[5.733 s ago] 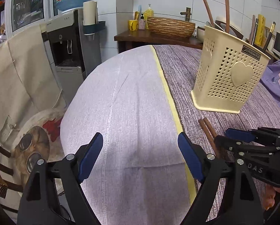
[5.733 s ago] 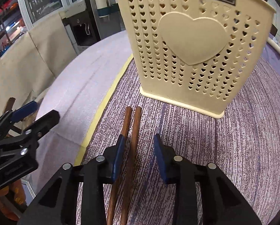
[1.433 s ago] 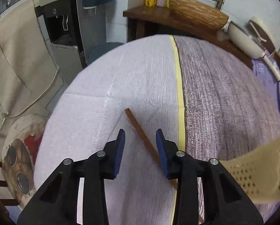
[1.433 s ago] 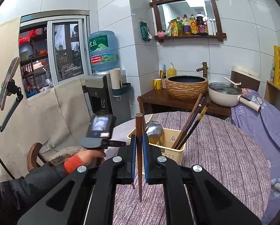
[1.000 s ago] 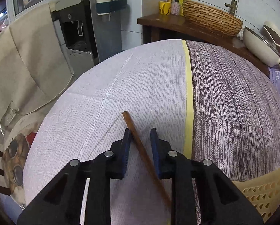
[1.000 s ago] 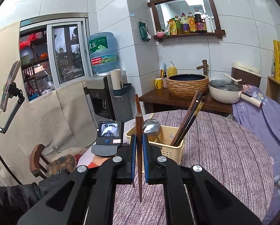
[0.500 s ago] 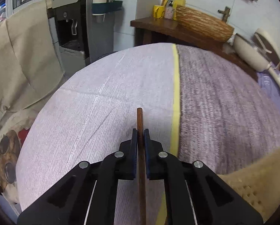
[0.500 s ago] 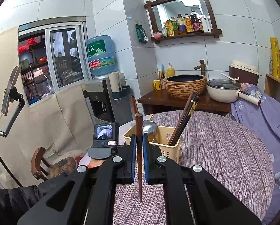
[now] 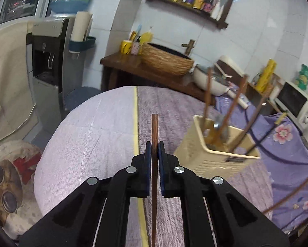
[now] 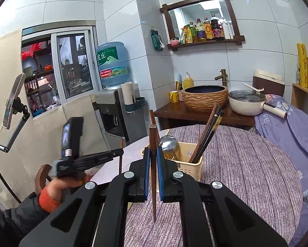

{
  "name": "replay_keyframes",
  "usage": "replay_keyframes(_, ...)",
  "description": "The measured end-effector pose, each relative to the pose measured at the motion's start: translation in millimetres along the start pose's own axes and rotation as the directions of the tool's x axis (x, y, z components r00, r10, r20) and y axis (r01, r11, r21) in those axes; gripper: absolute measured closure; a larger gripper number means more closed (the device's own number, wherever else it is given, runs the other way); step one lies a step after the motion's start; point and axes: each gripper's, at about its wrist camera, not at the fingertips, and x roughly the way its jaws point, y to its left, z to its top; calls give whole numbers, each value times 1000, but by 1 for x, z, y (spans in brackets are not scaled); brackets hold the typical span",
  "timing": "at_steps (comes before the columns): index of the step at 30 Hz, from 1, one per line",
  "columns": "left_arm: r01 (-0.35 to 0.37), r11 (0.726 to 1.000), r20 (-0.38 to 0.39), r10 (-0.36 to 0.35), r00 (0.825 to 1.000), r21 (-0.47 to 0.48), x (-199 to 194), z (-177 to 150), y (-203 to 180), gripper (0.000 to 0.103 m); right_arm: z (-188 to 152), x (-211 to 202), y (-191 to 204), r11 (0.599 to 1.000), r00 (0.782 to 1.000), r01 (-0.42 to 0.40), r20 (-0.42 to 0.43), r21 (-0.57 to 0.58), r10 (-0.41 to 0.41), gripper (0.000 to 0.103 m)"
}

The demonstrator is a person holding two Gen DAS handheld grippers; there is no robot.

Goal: Organize utensils
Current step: 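Lift the wooden chopstick over the holder with the left tool while the right tool holds its chopstick above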

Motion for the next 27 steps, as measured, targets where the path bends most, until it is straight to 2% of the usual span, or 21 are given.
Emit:
replay_keyframes(3, 50, 998, 22, -50, 998, 29, -28, -4, -9, 96, 1, -4, 5, 1000, 1000, 0, 8, -9, 0, 96)
replay_keyframes(9, 103, 991, 56, -108, 993, 87, -68, -11, -25, 96, 5, -6, 13, 1000, 1000, 2, 19, -23, -2, 96)
replay_keyframes(15, 125, 985, 106, -137, 985, 119, -97, -1, -37, 96, 11, -5, 12, 1000, 1000, 18, 24, -25, -17, 96)
replay_keyframes(22, 160, 976, 161, -184, 970, 149, -128, 27, -56, 96, 36, -3, 7, 1000, 999, 23, 38, -18, -22, 96)
replay_keyframes(27, 145, 970, 238, -190, 952, 196, -148, 69, -87, 96, 74, -4, 0, 999, 996, 34, 88, 1, -34, 96)
